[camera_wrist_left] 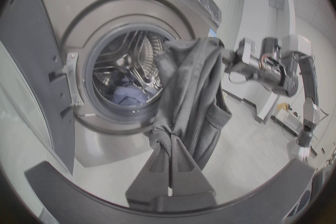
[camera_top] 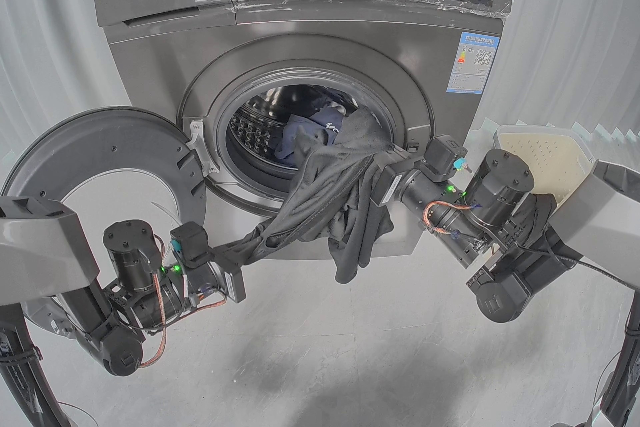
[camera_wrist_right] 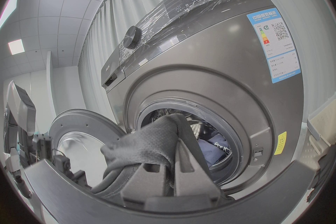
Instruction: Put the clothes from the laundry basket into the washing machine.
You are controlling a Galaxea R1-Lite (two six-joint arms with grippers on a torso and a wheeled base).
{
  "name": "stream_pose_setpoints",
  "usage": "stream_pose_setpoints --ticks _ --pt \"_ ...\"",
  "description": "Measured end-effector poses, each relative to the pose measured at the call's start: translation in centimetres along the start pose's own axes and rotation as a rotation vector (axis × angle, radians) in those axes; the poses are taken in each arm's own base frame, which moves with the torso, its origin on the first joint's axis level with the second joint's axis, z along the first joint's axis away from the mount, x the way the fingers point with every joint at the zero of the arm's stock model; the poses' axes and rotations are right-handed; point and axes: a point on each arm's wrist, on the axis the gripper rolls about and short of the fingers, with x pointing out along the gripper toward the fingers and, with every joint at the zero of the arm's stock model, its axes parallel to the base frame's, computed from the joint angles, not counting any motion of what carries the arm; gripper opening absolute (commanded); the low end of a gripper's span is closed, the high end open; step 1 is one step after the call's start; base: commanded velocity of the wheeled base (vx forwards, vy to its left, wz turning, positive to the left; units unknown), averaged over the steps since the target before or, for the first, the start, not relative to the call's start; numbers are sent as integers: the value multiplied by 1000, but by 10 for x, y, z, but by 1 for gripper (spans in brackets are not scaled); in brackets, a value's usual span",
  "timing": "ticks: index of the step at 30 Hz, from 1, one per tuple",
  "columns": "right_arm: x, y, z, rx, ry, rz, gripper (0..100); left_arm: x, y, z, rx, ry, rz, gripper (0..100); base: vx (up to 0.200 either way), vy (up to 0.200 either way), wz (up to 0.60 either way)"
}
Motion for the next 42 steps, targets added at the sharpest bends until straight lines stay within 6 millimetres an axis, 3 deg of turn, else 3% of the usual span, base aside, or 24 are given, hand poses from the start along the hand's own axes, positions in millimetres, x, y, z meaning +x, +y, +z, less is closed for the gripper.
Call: stream_pose_setpoints --ticks 5,10,11,30,42 --pt "2 5 2 4 -11 14 0 -5 2 -19 37 78 -21 0 0 0 0" --pt "3 11 2 9 -12 29 0 -6 4 -25 31 103 -20 0 0 0 0" --pt "3 12 2 10 -13 31 0 -6 4 -26 31 105 -18 100 0 0 0" --pt "9 18 -4 18 -16 46 0 -8 2 -10 38 48 -24 100 0 0 0" --pt "5 66 -26 54 39 164 0 0 -11 3 58 -10 -71 100 0 0 0"
